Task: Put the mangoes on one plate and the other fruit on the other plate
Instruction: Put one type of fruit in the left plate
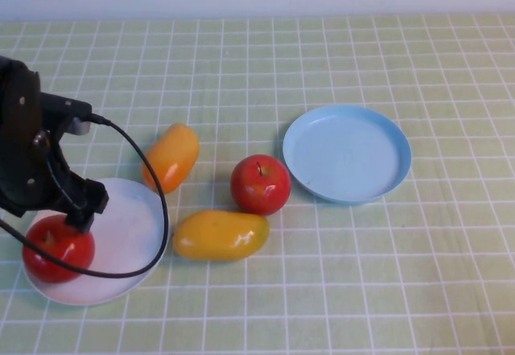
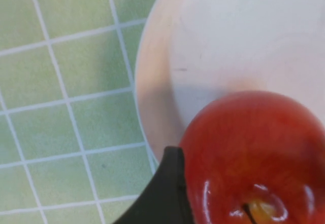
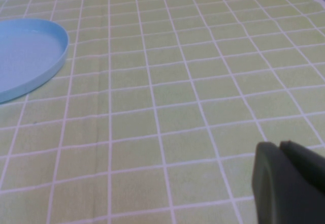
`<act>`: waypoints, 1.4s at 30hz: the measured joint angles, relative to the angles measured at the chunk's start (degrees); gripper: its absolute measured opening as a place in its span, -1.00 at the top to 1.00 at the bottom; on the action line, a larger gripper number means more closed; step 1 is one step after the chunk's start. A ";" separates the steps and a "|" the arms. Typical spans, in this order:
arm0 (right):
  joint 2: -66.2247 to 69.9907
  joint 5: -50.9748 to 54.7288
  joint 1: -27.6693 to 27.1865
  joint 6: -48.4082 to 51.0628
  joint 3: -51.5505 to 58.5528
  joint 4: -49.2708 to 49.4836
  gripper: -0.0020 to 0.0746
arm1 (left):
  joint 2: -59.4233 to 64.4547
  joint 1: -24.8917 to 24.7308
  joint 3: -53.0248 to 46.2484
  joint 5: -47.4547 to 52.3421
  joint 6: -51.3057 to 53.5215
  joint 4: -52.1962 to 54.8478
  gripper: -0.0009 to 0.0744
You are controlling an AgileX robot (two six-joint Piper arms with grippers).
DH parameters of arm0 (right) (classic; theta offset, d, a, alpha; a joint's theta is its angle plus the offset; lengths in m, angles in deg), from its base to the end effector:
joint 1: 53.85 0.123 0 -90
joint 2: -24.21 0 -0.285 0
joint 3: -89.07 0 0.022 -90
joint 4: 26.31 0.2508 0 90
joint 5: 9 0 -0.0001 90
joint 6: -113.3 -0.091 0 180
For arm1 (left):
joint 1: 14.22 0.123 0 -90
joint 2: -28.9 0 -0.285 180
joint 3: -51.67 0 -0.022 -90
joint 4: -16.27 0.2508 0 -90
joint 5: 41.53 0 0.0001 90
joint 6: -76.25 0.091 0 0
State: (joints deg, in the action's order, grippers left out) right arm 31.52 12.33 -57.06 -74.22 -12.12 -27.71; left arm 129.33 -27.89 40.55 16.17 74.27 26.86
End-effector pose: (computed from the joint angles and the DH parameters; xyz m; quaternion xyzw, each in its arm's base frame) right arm 0.0527 -0.0038 0.1708 0.0689 0.8032 0.0119 0.5916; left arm 0.3049 -0.0596 0.2434 0.1425 0.9819 0.0688 0.1036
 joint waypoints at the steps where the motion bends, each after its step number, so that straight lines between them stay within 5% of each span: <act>1: 0.00 0.00 0.00 0.00 0.00 0.00 0.99 | -1.16 -0.10 0.00 0.00 0.00 0.00 -0.80; 9: 0.00 0.00 0.00 0.00 0.00 0.00 0.99 | -9.37 -2.46 0.00 0.28 -0.92 -1.00 -0.80; 20: 0.00 0.00 0.00 0.00 0.00 0.00 0.99 | -1.46 -18.75 7.48 -7.69 8.08 -13.00 -0.80; 27: 0.00 0.00 0.00 0.00 0.00 0.00 0.99 | 10.41 -21.00 20.01 -2.68 9.20 -14.38 -0.80; 42: 0.00 0.00 0.00 0.00 0.00 0.00 0.99 | 12.82 -22.95 21.93 -8.78 16.10 -14.89 -0.80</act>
State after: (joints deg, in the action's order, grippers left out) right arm 31.52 12.33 -57.06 -74.22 -12.12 -27.71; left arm 142.15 -50.84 62.48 7.39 90.36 11.97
